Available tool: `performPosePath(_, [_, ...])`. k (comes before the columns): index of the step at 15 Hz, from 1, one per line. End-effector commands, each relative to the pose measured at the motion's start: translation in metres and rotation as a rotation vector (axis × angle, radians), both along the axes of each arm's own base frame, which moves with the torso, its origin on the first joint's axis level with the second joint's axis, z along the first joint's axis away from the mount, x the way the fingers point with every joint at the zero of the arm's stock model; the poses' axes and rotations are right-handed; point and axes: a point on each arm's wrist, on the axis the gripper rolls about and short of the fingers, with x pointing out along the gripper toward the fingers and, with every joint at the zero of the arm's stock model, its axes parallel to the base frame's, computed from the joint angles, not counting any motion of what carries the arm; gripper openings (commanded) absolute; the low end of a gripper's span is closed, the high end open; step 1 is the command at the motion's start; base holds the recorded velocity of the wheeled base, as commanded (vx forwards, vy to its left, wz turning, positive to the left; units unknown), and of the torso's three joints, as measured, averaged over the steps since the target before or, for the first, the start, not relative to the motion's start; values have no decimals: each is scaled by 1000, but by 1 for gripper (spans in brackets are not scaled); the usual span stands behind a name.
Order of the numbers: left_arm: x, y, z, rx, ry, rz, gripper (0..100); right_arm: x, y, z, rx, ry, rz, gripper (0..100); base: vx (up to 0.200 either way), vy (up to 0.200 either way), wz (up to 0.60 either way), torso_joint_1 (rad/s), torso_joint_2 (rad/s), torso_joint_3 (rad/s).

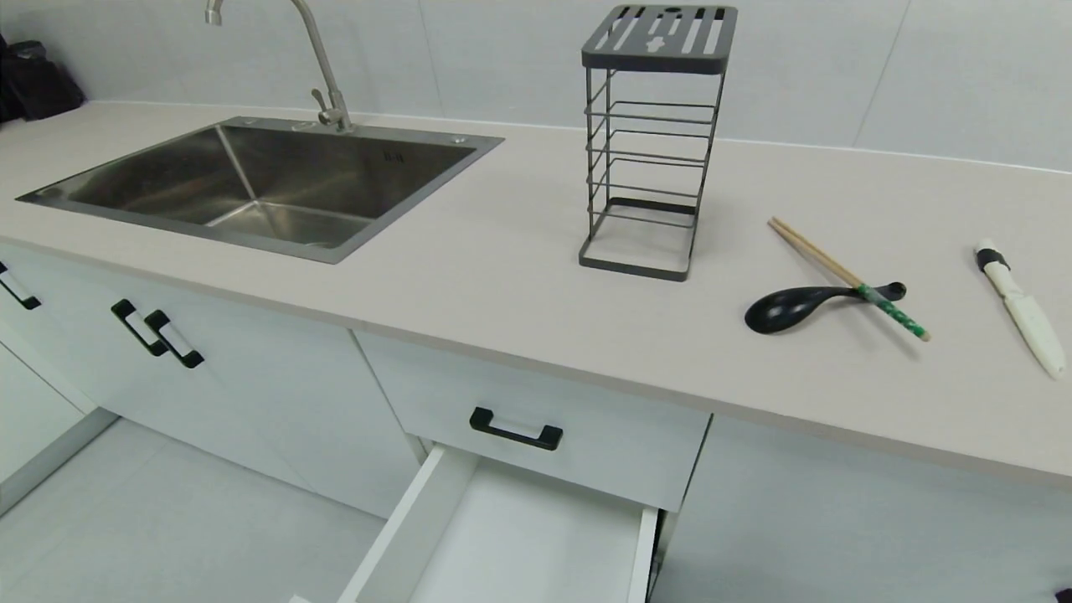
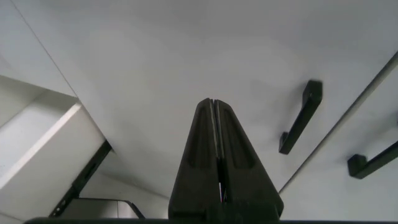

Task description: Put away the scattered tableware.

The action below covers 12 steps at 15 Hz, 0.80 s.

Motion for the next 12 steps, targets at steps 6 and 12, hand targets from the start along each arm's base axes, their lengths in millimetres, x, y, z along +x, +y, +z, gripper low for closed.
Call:
performPosePath(6, [0, 0, 0, -2, 1, 1, 100, 0, 0, 0, -5, 1, 3, 0, 0, 0, 0, 216, -483, -225])
performPosePath(12, [0, 0, 0, -2, 1, 1, 100, 0, 0, 0, -6, 1, 3, 0, 0, 0, 0, 302, -507, -245])
